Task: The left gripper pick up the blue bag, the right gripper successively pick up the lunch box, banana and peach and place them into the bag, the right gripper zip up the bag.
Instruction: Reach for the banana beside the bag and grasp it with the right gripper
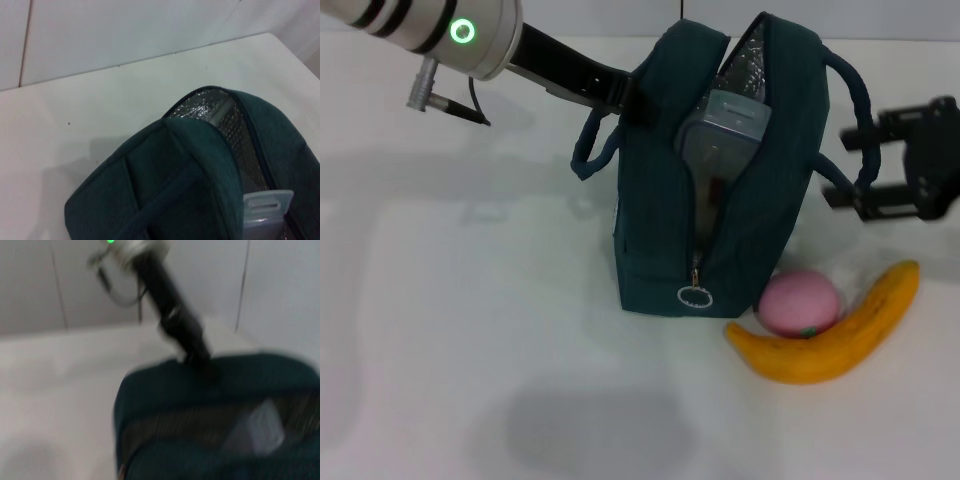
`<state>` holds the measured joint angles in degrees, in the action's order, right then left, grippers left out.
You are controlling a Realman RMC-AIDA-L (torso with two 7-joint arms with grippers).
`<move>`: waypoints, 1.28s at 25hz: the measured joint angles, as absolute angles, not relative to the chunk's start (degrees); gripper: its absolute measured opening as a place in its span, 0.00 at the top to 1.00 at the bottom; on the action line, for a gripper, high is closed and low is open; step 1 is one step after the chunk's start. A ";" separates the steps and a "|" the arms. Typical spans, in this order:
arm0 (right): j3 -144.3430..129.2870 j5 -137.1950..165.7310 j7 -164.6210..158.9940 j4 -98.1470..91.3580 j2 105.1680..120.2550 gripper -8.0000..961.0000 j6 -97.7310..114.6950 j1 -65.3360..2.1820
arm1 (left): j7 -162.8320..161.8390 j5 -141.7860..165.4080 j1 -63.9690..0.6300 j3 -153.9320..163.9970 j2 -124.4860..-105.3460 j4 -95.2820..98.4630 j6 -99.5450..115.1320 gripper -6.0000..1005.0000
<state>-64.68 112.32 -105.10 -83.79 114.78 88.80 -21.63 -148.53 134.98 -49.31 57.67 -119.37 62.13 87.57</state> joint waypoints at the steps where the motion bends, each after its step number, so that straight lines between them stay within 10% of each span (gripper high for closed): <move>1: -64.68 114.83 -106.06 -85.96 114.96 0.32 90.80 -21.52 | -148.57 134.98 -49.39 57.62 -119.37 62.10 87.50 0.91; 32: -78.59 139.00 -110.59 -88.20 115.25 0.31 97.14 -25.44 | -149.49 129.74 -49.05 57.28 -119.35 61.96 87.27 0.91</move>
